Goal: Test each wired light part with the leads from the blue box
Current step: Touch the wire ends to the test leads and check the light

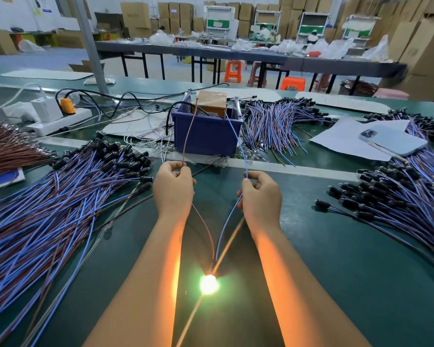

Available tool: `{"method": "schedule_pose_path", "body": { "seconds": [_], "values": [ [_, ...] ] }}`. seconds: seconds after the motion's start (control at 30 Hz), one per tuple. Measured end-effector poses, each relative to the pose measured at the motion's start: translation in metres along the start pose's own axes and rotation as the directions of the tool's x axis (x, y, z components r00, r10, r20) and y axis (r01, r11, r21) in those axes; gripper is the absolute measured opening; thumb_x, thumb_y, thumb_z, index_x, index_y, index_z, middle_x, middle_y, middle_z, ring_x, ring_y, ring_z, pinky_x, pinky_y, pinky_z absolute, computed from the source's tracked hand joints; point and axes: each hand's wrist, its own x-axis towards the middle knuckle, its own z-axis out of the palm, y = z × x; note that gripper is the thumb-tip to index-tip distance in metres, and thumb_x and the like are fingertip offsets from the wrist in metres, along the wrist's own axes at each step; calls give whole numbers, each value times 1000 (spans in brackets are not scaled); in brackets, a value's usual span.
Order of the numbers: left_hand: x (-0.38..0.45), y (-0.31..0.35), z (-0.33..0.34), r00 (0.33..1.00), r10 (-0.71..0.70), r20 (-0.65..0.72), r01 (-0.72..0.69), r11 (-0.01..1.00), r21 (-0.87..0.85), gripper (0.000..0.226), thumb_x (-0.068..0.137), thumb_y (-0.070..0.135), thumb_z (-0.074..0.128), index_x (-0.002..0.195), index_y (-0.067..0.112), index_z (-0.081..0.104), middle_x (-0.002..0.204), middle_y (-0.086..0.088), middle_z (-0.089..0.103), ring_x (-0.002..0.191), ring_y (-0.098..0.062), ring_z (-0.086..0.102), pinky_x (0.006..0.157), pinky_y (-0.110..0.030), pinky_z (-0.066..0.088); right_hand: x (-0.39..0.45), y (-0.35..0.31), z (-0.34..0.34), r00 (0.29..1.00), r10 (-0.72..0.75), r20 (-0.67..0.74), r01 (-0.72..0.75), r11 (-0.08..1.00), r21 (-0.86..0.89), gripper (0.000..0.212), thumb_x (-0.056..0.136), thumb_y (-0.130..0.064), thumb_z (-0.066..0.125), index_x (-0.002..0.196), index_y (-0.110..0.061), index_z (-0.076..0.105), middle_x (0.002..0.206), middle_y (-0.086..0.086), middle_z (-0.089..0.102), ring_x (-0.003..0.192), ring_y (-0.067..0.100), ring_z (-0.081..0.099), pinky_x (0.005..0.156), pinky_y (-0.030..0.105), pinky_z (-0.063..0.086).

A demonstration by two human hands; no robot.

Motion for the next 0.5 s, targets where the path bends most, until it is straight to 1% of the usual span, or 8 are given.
{"method": "schedule_pose_path", "body": {
  "seconds": [0.13,0.2,0.37,0.5],
  "values": [
    [0,-1,1,1000,-15,-1,15,1000,12,14,89,17,47,84,29,52,53,12,64,35,-2,48,43,-21,42,0,0,0,1000,-6,-3,6,1000,-1,17,92,-8,49,94,-19,62,63,1,61,51,13,53,46,19,44],
    [1,-1,1,1000,-19,-6,19,1000,7,14,89,17,47,84,29,52,53,11,64,36,-2,49,44,-23,42,0,0,0,1000,-5,-2,5,1000,-1,18,93,-8,49,94,-21,62,63,1,61,51,12,53,46,19,45],
    [0,-1,1,1000,-15,-2,15,1000,13,14,90,17,47,84,29,51,53,13,64,35,-2,49,43,-21,40,0,0,0,1000,-5,-1,5,1000,1,18,93,-8,49,95,-20,62,63,1,61,45,5,51,46,20,46],
    [0,0,0,1000,-17,2,17,1000,-1,14,88,17,47,84,29,51,54,16,64,35,-2,48,36,-15,36,0,0,0,1000,7,6,-7,1000,16,19,91,-8,48,92,-21,62,63,1,60,47,12,52,50,25,43]
  ]
}}
